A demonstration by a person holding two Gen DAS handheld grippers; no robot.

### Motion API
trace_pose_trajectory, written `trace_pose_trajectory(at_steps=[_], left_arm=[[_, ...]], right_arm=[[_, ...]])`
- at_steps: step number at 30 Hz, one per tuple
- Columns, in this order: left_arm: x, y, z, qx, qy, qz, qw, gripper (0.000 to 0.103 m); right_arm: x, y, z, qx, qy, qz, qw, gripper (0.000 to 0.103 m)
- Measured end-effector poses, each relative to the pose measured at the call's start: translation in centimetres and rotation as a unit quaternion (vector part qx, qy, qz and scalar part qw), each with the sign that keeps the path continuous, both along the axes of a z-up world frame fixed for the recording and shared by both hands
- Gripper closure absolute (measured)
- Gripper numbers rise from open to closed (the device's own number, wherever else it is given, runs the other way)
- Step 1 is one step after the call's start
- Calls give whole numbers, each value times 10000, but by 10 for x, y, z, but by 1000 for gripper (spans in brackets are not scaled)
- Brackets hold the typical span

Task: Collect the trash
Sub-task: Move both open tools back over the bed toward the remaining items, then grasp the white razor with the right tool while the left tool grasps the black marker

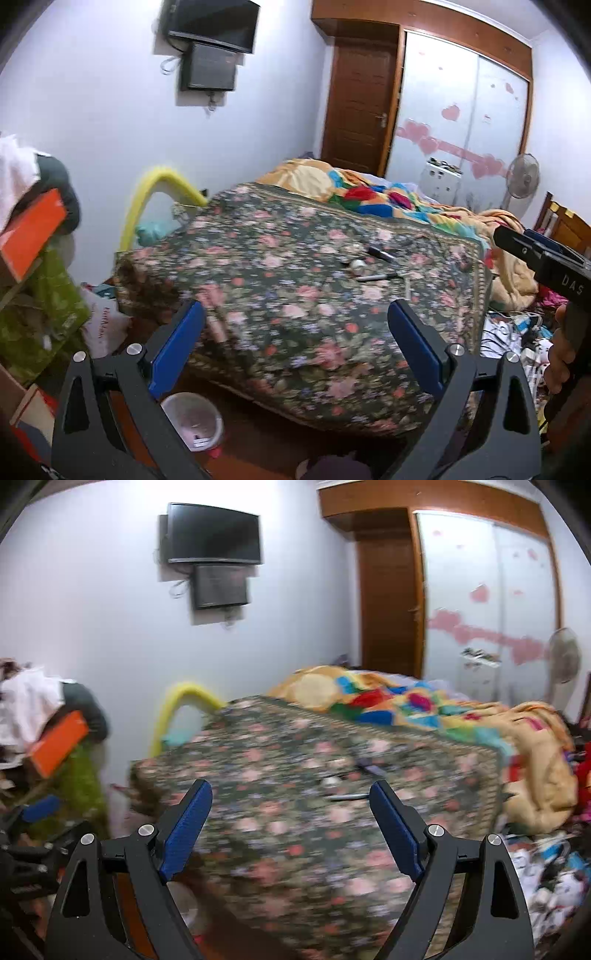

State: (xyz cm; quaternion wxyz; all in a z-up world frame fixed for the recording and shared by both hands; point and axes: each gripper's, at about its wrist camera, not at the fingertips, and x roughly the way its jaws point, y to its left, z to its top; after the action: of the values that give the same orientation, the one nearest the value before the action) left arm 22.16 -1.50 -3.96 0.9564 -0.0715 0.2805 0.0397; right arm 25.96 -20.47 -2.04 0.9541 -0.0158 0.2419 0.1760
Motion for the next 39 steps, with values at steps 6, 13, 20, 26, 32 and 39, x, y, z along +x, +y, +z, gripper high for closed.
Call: trace_pose_trajectory(at_steps=[6, 13, 20, 26, 32, 39], left_arm=[[49, -36, -11, 29, 134, -224, 9997, 3], [114, -72, -35, 129, 360, -618, 9974, 3], [177, -85, -78, 30, 710, -895, 9934, 3], [224, -94, -125, 72, 959, -1105, 9892, 3], [268, -101, -165, 122, 1170, -1257, 9851, 3], [321, -113, -194, 149, 1522, -1730, 9730, 24]], right_arm=[[24, -41, -8, -308, 20, -315, 9990, 18], [56, -71, -37, -531, 239, -539, 9968, 18], [120, -89, -94, -455, 1101, -662, 9907, 18], [187, -103, -159, -15, 2117, -764, 9744, 18], [251, -97, -209, 319, 2670, -717, 9605, 40], [299, -72, -245, -254, 2857, -599, 9561, 60]])
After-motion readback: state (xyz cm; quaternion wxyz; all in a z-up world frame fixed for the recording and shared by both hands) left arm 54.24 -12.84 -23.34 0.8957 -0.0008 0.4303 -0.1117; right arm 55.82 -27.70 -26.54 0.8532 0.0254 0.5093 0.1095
